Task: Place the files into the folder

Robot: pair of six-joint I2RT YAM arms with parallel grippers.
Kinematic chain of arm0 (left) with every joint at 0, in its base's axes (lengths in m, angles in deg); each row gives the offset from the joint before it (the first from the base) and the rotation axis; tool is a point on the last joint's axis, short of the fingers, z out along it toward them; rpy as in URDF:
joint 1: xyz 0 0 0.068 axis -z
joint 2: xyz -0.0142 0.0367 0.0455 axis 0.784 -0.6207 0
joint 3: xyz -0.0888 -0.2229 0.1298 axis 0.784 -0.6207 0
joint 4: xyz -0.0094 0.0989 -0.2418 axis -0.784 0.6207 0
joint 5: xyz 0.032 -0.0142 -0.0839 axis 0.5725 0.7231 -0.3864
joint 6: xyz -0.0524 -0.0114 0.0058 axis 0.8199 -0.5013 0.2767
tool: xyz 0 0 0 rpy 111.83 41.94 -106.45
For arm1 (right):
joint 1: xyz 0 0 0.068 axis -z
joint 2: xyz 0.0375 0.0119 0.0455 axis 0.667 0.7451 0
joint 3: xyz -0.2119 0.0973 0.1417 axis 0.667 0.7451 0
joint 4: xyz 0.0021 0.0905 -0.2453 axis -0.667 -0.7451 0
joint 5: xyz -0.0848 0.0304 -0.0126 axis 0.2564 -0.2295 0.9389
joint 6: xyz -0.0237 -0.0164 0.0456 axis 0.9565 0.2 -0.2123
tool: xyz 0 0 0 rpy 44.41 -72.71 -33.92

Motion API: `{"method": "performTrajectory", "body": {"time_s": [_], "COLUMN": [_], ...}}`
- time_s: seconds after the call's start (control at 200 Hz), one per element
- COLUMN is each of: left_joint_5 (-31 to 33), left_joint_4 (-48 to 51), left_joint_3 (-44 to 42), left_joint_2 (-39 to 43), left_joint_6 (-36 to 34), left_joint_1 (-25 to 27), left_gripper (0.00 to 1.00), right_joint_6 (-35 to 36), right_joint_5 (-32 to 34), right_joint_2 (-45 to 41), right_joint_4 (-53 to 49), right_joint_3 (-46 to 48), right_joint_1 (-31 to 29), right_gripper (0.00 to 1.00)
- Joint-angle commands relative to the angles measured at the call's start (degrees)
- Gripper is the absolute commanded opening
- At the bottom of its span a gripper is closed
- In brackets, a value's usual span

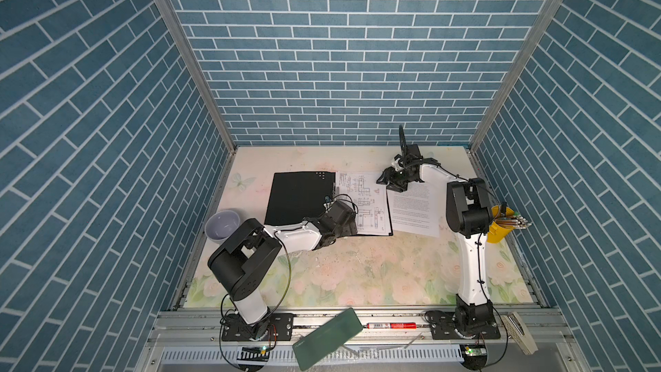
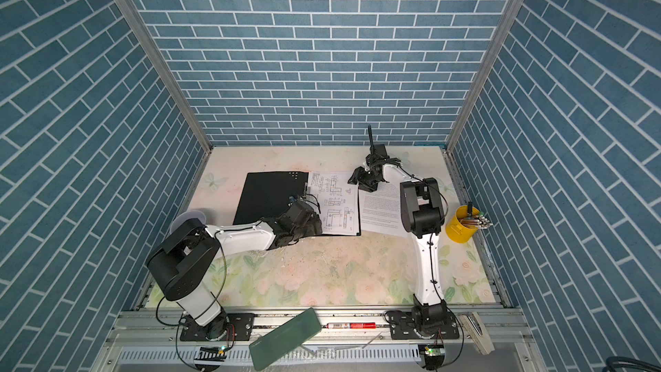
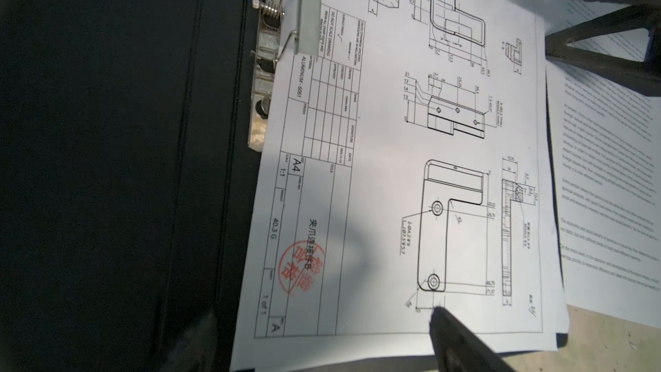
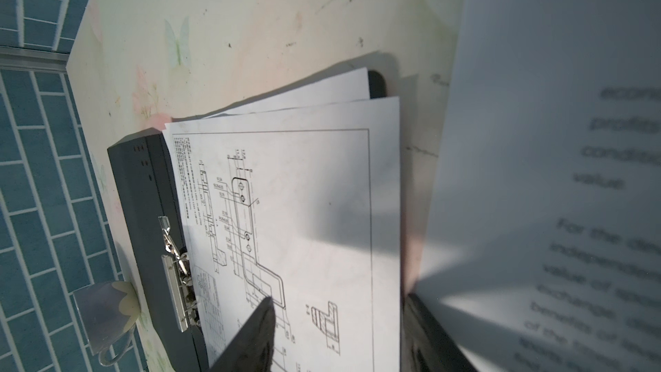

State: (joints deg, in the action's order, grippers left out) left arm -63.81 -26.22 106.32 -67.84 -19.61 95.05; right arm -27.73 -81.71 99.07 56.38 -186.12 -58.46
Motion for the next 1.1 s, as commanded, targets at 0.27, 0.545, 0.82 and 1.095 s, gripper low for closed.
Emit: {"method": "performTrajectory", "body": {"time_s": [0.27,0.545,0.82,1.095], "left_joint_5": [0.9,3.8,5.5,6.4], "left_joint_4": [1.1,3.8,7.3,10.2], "left_joint_3": [-1.0,-2.0,0.2,2.7], "left_joint_2": [1.0,4.0,5.2,5.8], "left_joint_6": [-0.1,-0.3,-1.4,-1.9], "left_joint_1": [0.5,0.5,0.5,0.5], "left_gripper": [0.93,0.95,0.98,1.00], "right_joint_6": [-0.5,-0.5,-0.6,-1.0], "right_joint_5": [-0.9,-1.0,-1.1,-1.3], "right_joint_2": [1.9,2.0,2.1,2.4], "right_joint_4": [-0.5,-1.1,-1.3,-1.3], "right_joint_3": [-2.7,-2.9,-3.8,-4.3], "right_joint_1": [-0.6,-1.3,-1.9,-2.7], "right_gripper": [0.58,0.58,0.58,0.58]}}
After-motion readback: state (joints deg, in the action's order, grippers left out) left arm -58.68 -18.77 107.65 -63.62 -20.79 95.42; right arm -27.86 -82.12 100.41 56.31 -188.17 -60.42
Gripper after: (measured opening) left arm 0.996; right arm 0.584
